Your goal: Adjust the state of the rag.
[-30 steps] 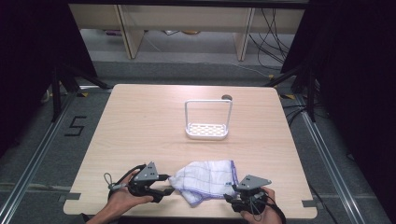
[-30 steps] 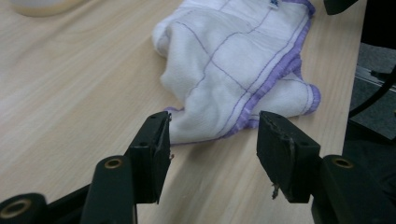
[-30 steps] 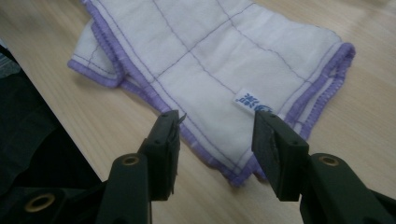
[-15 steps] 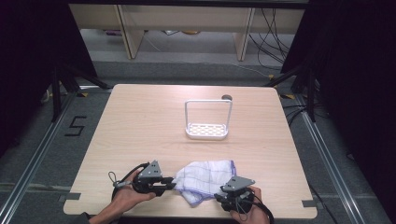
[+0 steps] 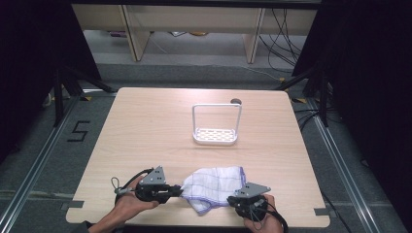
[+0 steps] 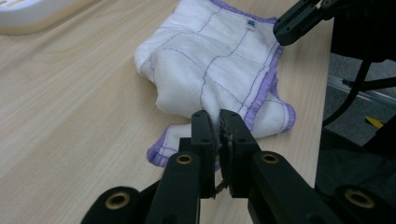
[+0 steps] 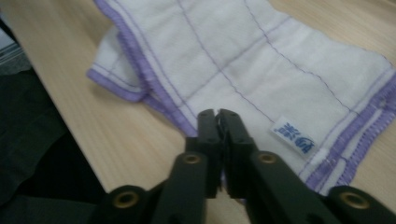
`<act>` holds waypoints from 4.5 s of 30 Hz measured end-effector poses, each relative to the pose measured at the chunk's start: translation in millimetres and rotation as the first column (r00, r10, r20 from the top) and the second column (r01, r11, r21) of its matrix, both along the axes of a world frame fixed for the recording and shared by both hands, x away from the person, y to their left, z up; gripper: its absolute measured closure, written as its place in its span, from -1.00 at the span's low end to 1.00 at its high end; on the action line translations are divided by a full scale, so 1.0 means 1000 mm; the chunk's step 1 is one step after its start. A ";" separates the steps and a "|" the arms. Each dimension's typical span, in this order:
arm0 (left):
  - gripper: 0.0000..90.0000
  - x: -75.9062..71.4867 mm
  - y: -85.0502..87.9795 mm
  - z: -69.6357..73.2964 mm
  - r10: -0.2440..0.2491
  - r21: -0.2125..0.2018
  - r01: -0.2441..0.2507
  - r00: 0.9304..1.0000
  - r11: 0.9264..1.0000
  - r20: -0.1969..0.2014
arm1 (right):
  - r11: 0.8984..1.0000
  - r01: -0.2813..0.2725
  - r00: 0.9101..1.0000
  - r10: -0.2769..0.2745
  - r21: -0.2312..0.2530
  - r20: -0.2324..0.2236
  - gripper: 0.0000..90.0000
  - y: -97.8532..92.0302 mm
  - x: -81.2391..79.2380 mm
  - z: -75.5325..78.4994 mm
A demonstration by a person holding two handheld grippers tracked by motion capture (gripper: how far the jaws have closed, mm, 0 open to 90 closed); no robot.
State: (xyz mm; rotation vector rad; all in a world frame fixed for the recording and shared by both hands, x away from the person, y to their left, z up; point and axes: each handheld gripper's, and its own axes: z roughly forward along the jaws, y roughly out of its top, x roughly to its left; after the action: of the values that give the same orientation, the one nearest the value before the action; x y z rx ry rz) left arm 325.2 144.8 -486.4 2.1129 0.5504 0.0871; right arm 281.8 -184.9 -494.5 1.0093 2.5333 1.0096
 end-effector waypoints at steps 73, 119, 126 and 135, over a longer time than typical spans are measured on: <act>0.87 -0.005 -0.003 0.036 -0.075 -0.089 0.074 0.997 0.993 -0.004 | 1.000 -0.008 0.999 0.008 -0.006 -0.037 0.91 -0.012 -0.003 0.029; 0.96 0.062 -0.003 0.047 0.088 -0.113 -0.086 0.996 0.990 0.015 | 0.999 -0.015 1.000 0.014 -0.031 -0.019 0.97 0.000 0.043 0.039; 0.96 0.080 0.006 0.012 0.136 -0.052 -0.139 0.989 0.989 -0.061 | 0.999 0.008 1.000 -0.009 -0.047 -0.030 0.97 0.010 0.085 0.021; 0.89 0.082 0.007 0.000 0.114 -0.062 -0.122 0.987 0.991 -0.113 | 0.996 0.077 0.996 -0.074 0.055 -0.041 0.52 0.000 0.086 0.024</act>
State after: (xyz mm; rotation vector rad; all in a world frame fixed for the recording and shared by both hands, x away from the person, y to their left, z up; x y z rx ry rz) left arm 407.4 151.8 -485.9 2.0263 0.7337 0.0197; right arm 367.8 -185.4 -470.9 1.1422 2.4898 1.0551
